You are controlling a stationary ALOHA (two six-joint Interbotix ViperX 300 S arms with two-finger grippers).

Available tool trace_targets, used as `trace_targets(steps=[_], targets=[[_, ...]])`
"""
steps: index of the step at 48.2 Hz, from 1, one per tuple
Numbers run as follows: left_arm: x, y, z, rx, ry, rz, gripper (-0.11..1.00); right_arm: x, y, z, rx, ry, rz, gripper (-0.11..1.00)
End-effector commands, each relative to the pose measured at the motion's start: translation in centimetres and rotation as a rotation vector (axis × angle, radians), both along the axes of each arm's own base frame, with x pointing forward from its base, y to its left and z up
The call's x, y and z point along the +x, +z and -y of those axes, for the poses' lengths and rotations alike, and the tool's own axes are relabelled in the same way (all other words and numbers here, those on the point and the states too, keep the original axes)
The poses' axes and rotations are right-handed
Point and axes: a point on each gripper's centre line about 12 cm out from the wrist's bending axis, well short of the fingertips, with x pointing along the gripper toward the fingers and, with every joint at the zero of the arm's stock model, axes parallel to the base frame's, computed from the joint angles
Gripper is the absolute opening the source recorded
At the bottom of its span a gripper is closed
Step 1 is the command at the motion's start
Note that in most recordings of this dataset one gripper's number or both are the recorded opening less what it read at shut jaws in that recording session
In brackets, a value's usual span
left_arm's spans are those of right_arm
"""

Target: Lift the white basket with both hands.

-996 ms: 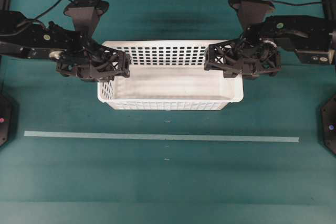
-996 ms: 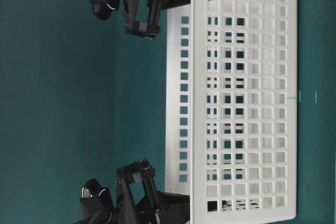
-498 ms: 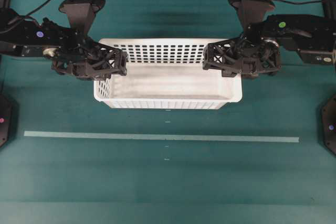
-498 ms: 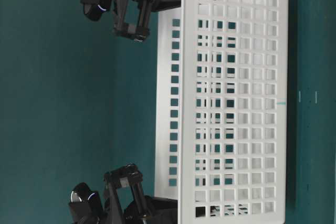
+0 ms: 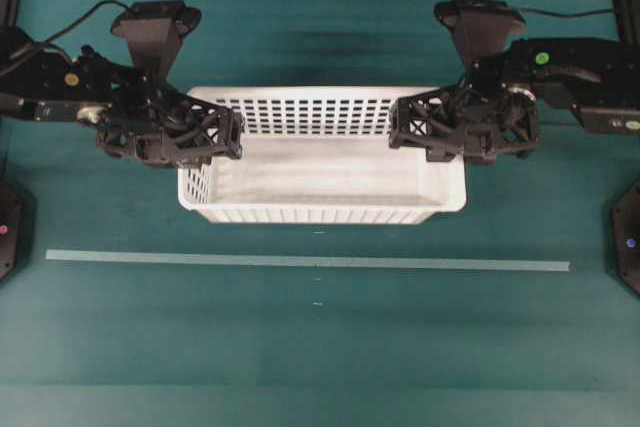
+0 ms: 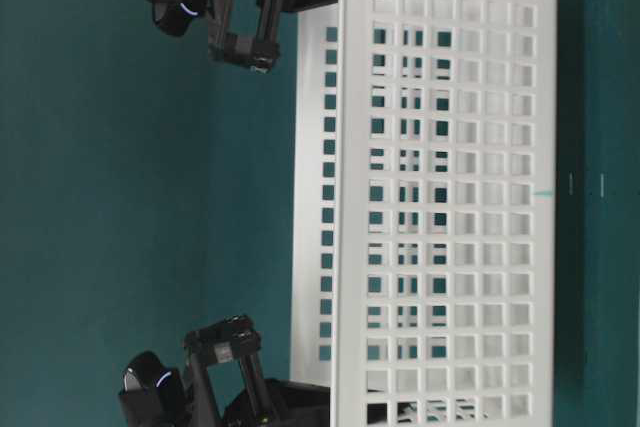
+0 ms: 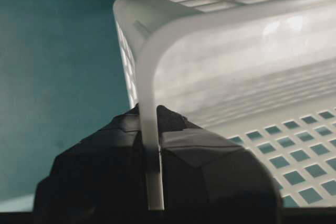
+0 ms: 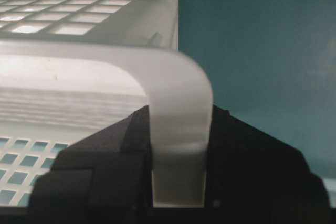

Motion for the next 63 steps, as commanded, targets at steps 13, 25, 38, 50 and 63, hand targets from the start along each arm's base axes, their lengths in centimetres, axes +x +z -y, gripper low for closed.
trace_targets(steps=[13,25,38,50,63], targets=[[-0.3,0.9,3.3,-0.018,-0.041,0.049,-0.01,0.7,0.2,-3.7,0.013,0.043,0.026,0.16],[-0.3,0.8,4.9,-0.027,-0.074,0.047,-0.01,0.8,-0.1,-5.4,0.023,0.047,0.024,0.16],[-0.1,0.8,6.2,-0.038,-0.093,0.050,-0.01,1.0,-0.1,-6.9,0.031,0.056,0.032,0.16],[0.1,0.1,7.8,-0.068,-0.082,0.062,-0.01,1.0,-0.2,-8.0,0.032,0.054,0.030,0.16],[0.4,0.1,8.1,-0.067,-0.092,0.075,-0.01,0.9,-0.3,-8.9,0.036,0.058,0.024,0.16]])
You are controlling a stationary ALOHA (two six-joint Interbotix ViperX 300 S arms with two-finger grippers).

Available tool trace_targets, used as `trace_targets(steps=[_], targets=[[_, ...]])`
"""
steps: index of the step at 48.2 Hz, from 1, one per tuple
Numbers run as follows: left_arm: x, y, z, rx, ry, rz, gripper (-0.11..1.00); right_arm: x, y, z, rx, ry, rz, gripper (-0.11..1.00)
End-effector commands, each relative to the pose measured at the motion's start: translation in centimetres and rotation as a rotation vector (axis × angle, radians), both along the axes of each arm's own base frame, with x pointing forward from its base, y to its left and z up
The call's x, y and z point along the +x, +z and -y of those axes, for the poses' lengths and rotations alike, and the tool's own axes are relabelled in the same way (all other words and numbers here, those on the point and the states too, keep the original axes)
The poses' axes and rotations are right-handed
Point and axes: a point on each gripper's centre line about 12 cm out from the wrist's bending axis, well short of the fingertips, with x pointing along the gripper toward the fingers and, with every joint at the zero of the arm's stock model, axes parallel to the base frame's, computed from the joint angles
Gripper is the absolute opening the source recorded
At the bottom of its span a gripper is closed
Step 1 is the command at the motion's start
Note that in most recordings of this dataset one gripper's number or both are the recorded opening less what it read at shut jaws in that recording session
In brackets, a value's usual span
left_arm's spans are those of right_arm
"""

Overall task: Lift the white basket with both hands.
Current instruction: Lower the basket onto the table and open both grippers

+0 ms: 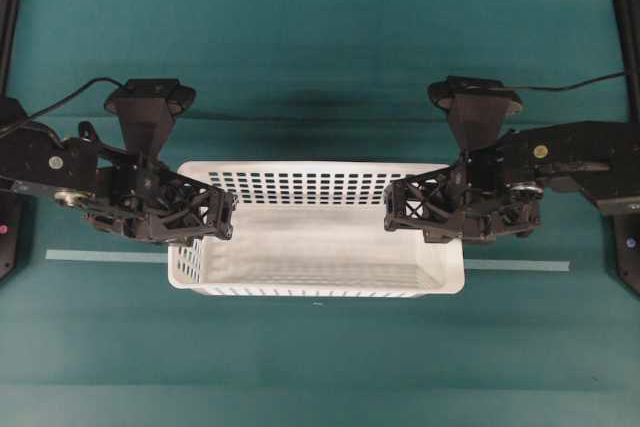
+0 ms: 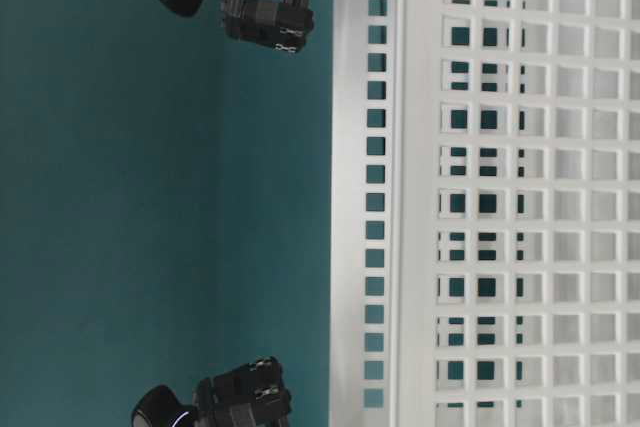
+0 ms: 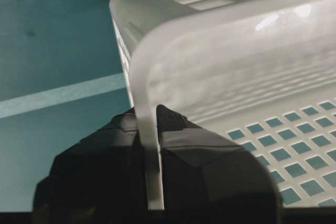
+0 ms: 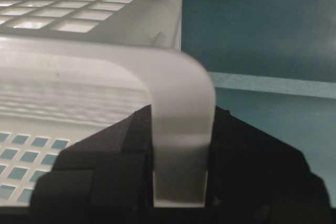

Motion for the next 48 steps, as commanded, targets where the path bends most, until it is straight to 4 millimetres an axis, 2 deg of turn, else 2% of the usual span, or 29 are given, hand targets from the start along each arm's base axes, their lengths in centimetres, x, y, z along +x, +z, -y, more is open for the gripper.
trace_targets(steps=[1,9,26,41,48], targets=[[0.8,0.9,0.6,0.008,-0.029,0.055,-0.01,0.4,0.2,-0.8,-0.010,0.036,0.022,0.16],[0.9,0.5,1.2,0.005,-0.041,0.043,-0.01,0.4,0.2,-1.0,-0.011,0.044,0.019,0.16],[0.9,-0.5,1.2,0.001,-0.033,0.026,-0.02,0.0,-0.3,-1.1,-0.013,0.047,0.003,0.16],[0.0,-1.4,1.2,0.002,-0.033,-0.006,-0.02,0.2,-1.8,-1.1,-0.013,0.040,0.035,0.16],[0.0,-1.7,1.2,0.002,-0.035,0.000,-0.02,-0.3,-2.5,-1.0,-0.013,0.037,0.026,0.16]])
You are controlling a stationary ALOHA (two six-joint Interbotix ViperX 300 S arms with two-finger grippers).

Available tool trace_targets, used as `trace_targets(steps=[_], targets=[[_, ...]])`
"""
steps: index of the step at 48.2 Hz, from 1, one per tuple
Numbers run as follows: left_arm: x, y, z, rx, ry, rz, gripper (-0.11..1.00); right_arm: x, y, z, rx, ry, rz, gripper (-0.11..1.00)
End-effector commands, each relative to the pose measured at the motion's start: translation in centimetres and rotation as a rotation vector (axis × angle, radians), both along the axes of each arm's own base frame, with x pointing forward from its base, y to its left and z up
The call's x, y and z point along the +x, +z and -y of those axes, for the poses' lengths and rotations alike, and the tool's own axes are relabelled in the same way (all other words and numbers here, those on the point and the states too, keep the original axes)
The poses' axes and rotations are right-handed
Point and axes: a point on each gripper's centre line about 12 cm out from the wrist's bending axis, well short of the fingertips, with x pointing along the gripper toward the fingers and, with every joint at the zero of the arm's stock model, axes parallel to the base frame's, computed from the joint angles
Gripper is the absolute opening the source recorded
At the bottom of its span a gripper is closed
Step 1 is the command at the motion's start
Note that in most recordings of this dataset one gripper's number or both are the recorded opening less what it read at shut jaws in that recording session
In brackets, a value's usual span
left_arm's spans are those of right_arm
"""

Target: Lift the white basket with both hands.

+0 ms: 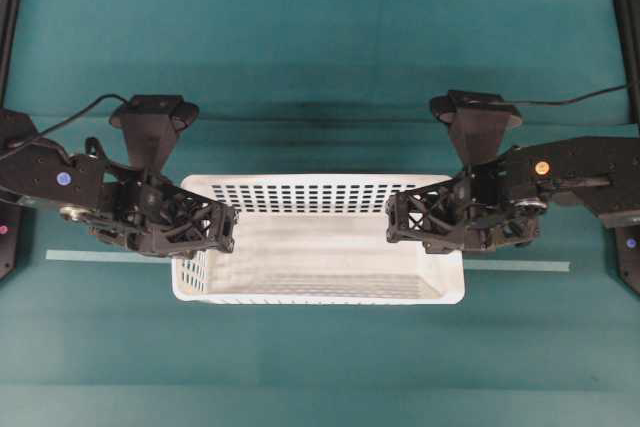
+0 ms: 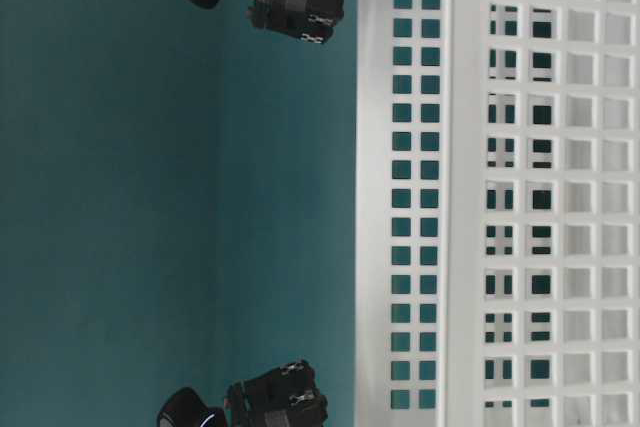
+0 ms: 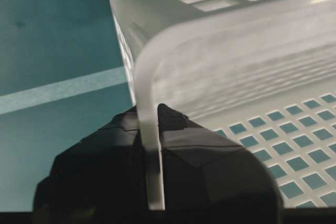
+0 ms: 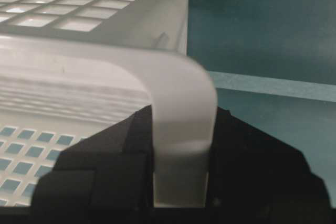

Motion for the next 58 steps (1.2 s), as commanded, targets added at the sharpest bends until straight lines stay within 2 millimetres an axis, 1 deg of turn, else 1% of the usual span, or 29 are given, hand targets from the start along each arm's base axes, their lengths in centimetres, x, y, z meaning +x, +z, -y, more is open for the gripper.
trace_targets(steps=[1,11,18,22,25,29,31,33,36,39,40,43,45,47,51,56,58], targets=[[0.1,0.0,0.2,0.012,-0.024,0.017,-0.02,-0.1,-0.8,-0.3,-0.009,0.030,-0.001,0.16],[0.0,-0.7,0.2,0.010,-0.027,0.057,-0.02,-0.4,-1.1,-0.3,-0.009,0.030,-0.013,0.16],[-0.2,-1.1,0.2,0.008,-0.028,0.074,0.03,-0.4,-1.2,-0.3,-0.012,0.031,-0.010,0.16],[-0.1,-1.0,0.2,0.009,-0.033,0.092,0.09,-0.4,-1.2,-0.3,-0.012,0.031,-0.008,0.16],[0.0,-0.9,0.2,0.010,-0.036,0.100,0.17,-0.3,-1.1,-0.3,-0.012,0.031,-0.002,0.17],[0.0,-1.0,0.2,0.010,-0.036,0.098,0.35,-0.1,-1.1,-0.3,-0.013,0.032,0.010,0.18],[-0.1,-0.9,0.2,0.010,-0.035,0.097,0.47,-0.1,-1.1,-0.3,-0.013,0.031,0.018,0.22],[0.0,-0.7,0.2,0.010,-0.034,0.100,0.59,0.0,-1.1,-0.3,-0.013,0.031,0.022,0.30],[0.1,-0.4,0.2,0.010,-0.034,0.106,0.78,0.1,-0.8,-0.2,-0.013,0.029,0.036,0.46],[0.0,-0.5,0.2,0.012,-0.036,0.089,0.91,0.2,-0.6,-0.2,-0.014,0.027,0.047,0.62],[-0.1,-0.5,0.2,0.012,-0.036,0.086,0.92,0.2,-0.6,-0.2,-0.013,0.024,0.044,0.67],[-0.2,-0.6,0.2,0.013,-0.037,0.080,0.91,0.1,-0.6,-0.1,-0.013,0.023,0.038,0.84],[-0.3,-0.6,0.2,0.016,-0.041,0.080,0.90,0.1,-0.6,-0.1,-0.013,0.025,0.036,0.92],[-0.3,-0.6,0.2,0.019,-0.050,0.079,0.89,0.0,-0.6,-0.1,-0.014,0.026,0.032,0.97],[-0.2,-0.4,0.2,0.025,-0.060,0.086,0.89,-0.1,-0.6,0.0,-0.014,0.025,0.030,0.98],[-0.1,0.4,-0.1,0.041,-0.082,0.111,0.89,-0.5,0.3,0.0,-0.013,0.024,0.036,0.98],[-0.1,1.0,-0.1,0.057,-0.110,0.130,0.89,-0.8,0.7,0.1,-0.014,0.025,0.033,0.98]])
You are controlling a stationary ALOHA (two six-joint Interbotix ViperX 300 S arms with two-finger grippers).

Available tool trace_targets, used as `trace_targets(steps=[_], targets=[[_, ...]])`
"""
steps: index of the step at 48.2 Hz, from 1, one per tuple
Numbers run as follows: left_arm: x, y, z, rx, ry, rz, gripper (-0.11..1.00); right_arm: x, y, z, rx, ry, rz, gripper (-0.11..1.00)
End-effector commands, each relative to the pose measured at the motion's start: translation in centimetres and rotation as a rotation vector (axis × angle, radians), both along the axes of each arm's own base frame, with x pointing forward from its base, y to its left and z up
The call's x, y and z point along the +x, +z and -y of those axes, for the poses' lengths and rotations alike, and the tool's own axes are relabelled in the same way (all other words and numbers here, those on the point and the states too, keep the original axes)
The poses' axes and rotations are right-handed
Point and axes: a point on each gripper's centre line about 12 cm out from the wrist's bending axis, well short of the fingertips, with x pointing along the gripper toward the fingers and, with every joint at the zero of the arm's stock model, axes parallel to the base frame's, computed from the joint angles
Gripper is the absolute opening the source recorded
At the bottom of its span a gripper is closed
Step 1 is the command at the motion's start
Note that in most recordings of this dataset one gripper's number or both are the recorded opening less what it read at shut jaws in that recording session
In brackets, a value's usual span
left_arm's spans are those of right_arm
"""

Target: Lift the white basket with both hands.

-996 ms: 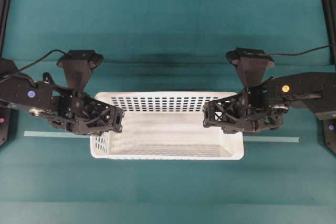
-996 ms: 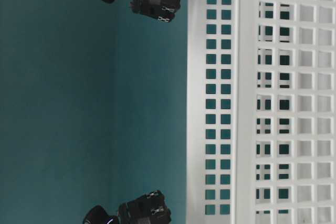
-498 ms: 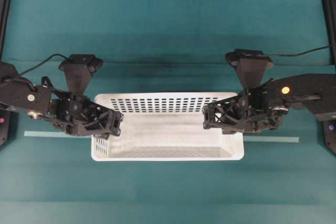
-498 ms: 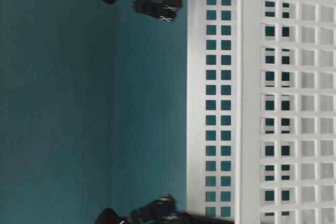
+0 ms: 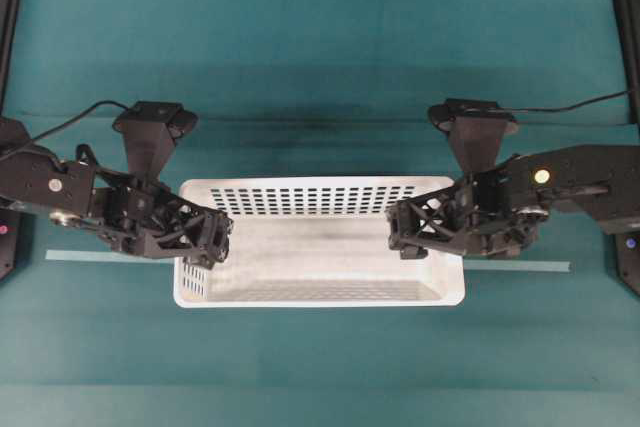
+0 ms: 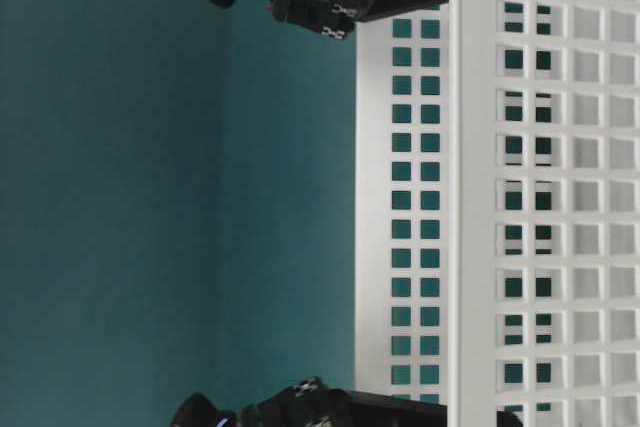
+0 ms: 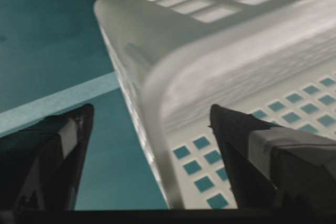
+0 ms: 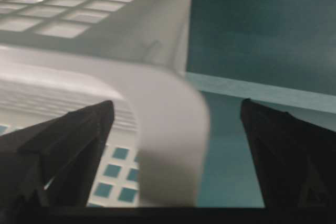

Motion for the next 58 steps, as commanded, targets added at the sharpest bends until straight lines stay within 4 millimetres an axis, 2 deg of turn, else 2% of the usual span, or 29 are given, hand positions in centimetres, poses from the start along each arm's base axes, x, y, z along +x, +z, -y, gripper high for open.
trace_targets(steps=[1,10,19,25,40,50,58], targets=[[0.4,2.0,-0.3,0.025,-0.034,0.063,0.89,-0.4,1.3,0.2,-0.003,0.003,0.011,0.98],[-0.9,5.1,-0.4,0.071,-0.106,0.135,0.89,-1.9,5.2,1.1,-0.040,0.008,0.059,0.98],[-3.3,8.9,-0.4,0.075,-0.106,0.256,0.89,-3.5,9.6,1.7,-0.085,0.041,0.233,0.98],[-5.1,11.1,-0.5,0.076,-0.104,0.350,0.89,-4.4,11.8,2.0,-0.132,0.086,0.378,0.98],[-9.3,14.7,-1.0,0.098,-0.097,0.553,0.89,-6.2,15.0,2.2,-0.242,0.168,0.713,0.98],[-11.5,16.3,-1.2,0.137,-0.117,0.647,0.89,-7.6,16.5,2.6,-0.356,0.250,0.808,0.98],[-12.4,17.2,-1.3,0.188,-0.149,0.693,0.89,-8.6,17.1,2.6,-0.472,0.364,0.844,0.98]])
